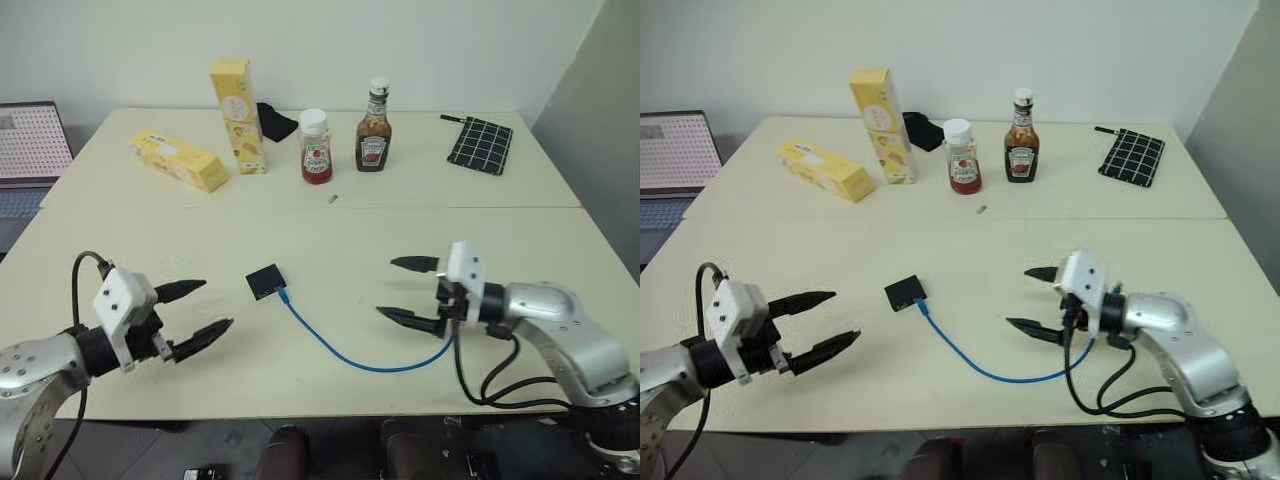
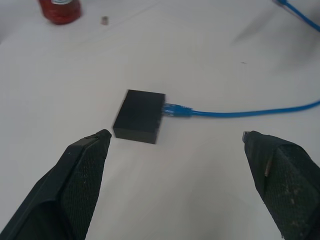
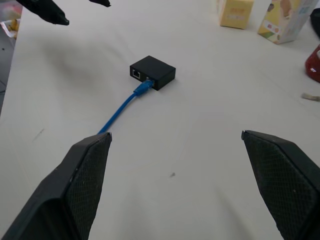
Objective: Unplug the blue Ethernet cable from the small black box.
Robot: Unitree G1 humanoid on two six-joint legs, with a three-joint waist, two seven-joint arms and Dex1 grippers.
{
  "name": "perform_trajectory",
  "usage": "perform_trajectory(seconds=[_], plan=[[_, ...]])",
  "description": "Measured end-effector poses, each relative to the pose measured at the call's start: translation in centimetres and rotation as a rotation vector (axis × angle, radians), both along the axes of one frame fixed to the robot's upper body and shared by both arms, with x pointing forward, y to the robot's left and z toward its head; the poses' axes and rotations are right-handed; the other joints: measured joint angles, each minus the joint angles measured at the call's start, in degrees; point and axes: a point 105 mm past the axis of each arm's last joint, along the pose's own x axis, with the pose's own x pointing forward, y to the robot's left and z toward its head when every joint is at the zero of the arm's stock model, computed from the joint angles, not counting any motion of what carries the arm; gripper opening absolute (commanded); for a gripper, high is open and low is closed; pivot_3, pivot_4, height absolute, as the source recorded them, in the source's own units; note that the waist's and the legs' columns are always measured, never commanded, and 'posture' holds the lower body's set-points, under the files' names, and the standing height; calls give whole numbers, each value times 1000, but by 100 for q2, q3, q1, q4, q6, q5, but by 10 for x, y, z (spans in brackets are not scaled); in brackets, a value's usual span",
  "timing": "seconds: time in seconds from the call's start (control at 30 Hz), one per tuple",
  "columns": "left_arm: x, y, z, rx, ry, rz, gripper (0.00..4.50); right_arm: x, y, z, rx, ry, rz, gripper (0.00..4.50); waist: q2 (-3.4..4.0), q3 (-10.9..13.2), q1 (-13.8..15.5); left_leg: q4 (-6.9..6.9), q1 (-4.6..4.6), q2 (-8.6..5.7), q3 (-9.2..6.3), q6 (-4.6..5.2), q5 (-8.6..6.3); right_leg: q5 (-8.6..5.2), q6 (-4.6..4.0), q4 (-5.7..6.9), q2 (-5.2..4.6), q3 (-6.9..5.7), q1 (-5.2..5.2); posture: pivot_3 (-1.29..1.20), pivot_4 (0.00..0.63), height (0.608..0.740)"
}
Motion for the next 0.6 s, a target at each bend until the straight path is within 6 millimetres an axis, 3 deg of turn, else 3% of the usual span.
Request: perform_trajectory(seconds=[0.13, 0.27, 0.33, 0.43, 0.6], plan=[[-10, -1, 1, 19, 32, -99, 4500, 7, 40, -16, 21, 26, 6, 4414, 4, 2, 7, 0, -1, 1, -1, 0, 0, -1, -3, 3, 2, -4, -4, 0, 150, 740], [-8, 14, 1, 45, 65, -110, 4500, 10, 78, -38, 22, 86, 5, 4414, 4, 2, 7, 0, -2, -3, 0, 0, 0, -2, -5, 5, 24, -8, -7, 0, 150, 740], [-7, 17, 1, 49, 69, -112, 4500, 5, 91, -48, 10, 120, 18, 4414, 4, 2, 19, 0, -9, 2, -5, 0, 0, -2, -5, 5, 12, -8, -12, 0, 150, 740], [-2, 22, 5, 53, 55, -108, 4500, 14, 106, -55, 6, 147, -39, 4414, -4, -2, 11, 1, -8, -2, -4, 0, 0, -1, -3, 4, 5, -5, -13, 0, 150, 740], [0, 20, 9, 58, 33, -120, 4500, 19, 121, -62, -20, 142, -91, 3572, -4, -3, -2, -2, -5, 0, -5, 0, 0, -2, -4, 6, 11, -5, -15, 0, 150, 740]])
